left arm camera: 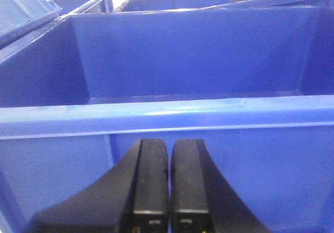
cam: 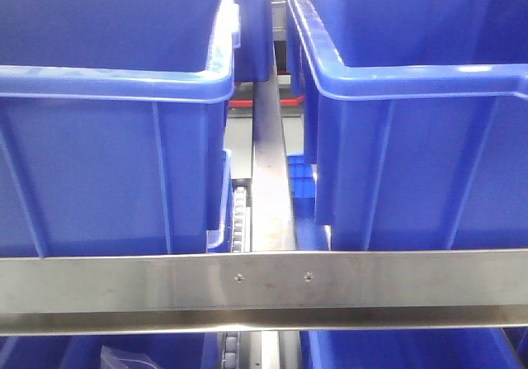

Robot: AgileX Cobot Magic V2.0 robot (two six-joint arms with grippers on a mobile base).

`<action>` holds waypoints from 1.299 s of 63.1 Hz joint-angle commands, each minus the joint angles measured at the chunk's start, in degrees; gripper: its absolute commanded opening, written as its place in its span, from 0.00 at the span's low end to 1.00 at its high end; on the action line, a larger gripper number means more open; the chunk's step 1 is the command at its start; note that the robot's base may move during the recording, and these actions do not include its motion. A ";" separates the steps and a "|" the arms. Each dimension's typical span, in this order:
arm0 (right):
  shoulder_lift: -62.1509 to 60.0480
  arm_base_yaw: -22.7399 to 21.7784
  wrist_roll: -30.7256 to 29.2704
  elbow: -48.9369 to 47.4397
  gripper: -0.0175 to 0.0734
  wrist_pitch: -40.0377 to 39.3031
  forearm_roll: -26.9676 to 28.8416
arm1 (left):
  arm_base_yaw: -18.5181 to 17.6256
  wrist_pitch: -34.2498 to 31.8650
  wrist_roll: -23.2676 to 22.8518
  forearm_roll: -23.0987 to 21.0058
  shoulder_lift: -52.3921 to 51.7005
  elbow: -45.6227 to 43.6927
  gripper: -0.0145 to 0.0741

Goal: Place yellow foam block on left shelf second layer
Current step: 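Withdraw the open right gripper up out of the blue bin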

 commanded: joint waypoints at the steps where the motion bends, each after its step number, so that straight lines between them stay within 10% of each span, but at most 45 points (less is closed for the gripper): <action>1: 0.54 -0.18 -0.23 -1.51 0.26 -4.28 -0.42 | -0.23 -4.73 -0.22 -0.29 -1.17 1.40 0.30; 82: -11.34 -6.36 -0.23 8.13 0.26 -3.83 -0.42 | -0.23 -4.73 -0.22 -0.29 -1.06 1.40 0.30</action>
